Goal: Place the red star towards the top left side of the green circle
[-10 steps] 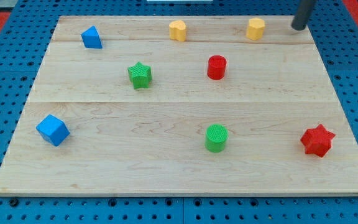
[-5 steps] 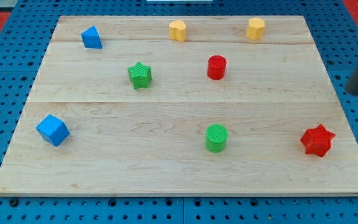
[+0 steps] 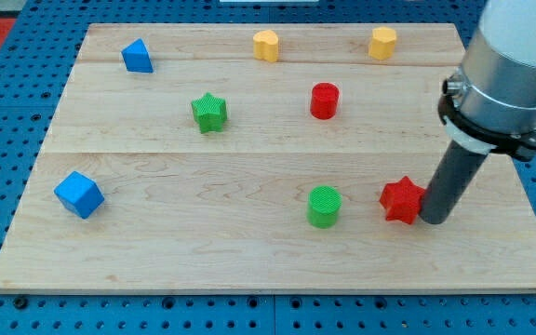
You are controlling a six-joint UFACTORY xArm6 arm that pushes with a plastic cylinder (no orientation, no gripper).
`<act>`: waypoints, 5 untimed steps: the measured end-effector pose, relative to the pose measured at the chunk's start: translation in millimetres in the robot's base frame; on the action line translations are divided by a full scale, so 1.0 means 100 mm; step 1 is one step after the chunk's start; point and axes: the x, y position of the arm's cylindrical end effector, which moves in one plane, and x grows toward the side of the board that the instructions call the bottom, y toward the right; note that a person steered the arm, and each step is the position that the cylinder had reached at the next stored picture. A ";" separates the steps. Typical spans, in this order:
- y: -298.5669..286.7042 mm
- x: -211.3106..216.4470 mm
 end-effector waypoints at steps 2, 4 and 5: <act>-0.84 -0.65; -0.76 -1.09; -1.20 -1.26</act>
